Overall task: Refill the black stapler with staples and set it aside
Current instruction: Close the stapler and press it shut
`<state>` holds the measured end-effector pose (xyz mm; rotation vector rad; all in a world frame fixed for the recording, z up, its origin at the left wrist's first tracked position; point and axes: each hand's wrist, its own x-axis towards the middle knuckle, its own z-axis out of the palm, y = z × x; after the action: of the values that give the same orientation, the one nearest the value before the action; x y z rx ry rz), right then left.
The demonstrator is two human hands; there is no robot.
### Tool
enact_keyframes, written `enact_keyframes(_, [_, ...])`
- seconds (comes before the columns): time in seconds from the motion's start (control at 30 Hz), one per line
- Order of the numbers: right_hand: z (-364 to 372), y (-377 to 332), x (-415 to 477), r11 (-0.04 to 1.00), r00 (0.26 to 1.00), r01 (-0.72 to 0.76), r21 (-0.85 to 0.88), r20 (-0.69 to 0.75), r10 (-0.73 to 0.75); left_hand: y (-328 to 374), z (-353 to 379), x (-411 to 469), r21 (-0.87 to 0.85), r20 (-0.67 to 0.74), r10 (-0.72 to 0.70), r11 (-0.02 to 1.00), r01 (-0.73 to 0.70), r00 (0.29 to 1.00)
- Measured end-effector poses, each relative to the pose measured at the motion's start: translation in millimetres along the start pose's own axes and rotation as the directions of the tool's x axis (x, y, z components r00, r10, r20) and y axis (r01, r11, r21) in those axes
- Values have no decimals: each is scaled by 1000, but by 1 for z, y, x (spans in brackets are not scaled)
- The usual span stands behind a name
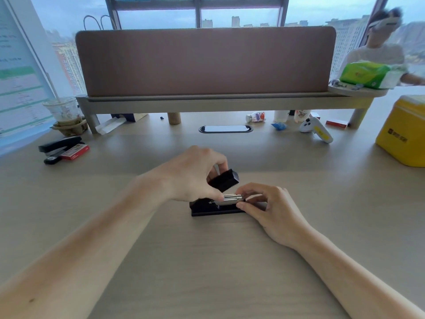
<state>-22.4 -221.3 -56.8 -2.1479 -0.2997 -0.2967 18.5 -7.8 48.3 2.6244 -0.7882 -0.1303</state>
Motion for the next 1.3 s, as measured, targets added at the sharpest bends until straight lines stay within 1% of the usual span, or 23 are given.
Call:
enact_keyframes(0.1, [-1, -1, -1, 999, 999, 39, -11, 2, -39, -1, 13, 7, -9, 54, 10, 1000, -10, 999])
enact_keyframes(0.2, [-1, -2, -2, 999, 1000, 6, 48, -3, -6, 0, 19, 9, 22, 86, 4, 1000, -6, 996])
enact_keyframes(0.27, [-1, -2, -2, 999, 1000, 1, 39, 10, -1, 3, 22, 11, 13, 92, -11, 1000, 10, 996])
enact_keyframes(0.3, [-2, -3, -2, 999, 1000, -4, 37, 14, 3, 6, 23, 13, -5, 81, -36, 999, 36, 996])
enact_keyframes(0.4, [-3, -6, -3, 998, 1000, -25, 59, 20, 23, 12, 33, 21, -116, 89, -188, 973, 198, 978])
enact_keyframes(0.47, [-3, -6, -4, 998, 999, -33, 47, 13, 33, 16, 41, 27, -122, 93, -272, 952, 282, 958])
enact_keyframes(0.57, [-3, -7, -3, 998, 999, -43, 34, 16, 43, 18, 51, 32, -101, 80, -314, 942, 321, 946])
enact_keyframes(0.67, [-3, -7, -3, 998, 999, -38, 51, 23, 37, 17, 58, 32, -99, 50, -302, 947, 306, 952])
enact_keyframes(0.77, [-2, -5, -3, 998, 999, -35, 57, 20, 34, 15, 61, 33, -117, 49, -278, 952, 282, 959])
enact_keyframes(1.0, [-2, -4, -3, 998, 1000, -27, 60, 10, 26, 11, 70, 37, -163, 3, -282, 946, 279, 959])
enact_keyframes(1.3, [-2, -2, -2, 997, 999, -32, 64, 19, 31, 8, 75, 35, -119, -87, -282, 955, 271, 956])
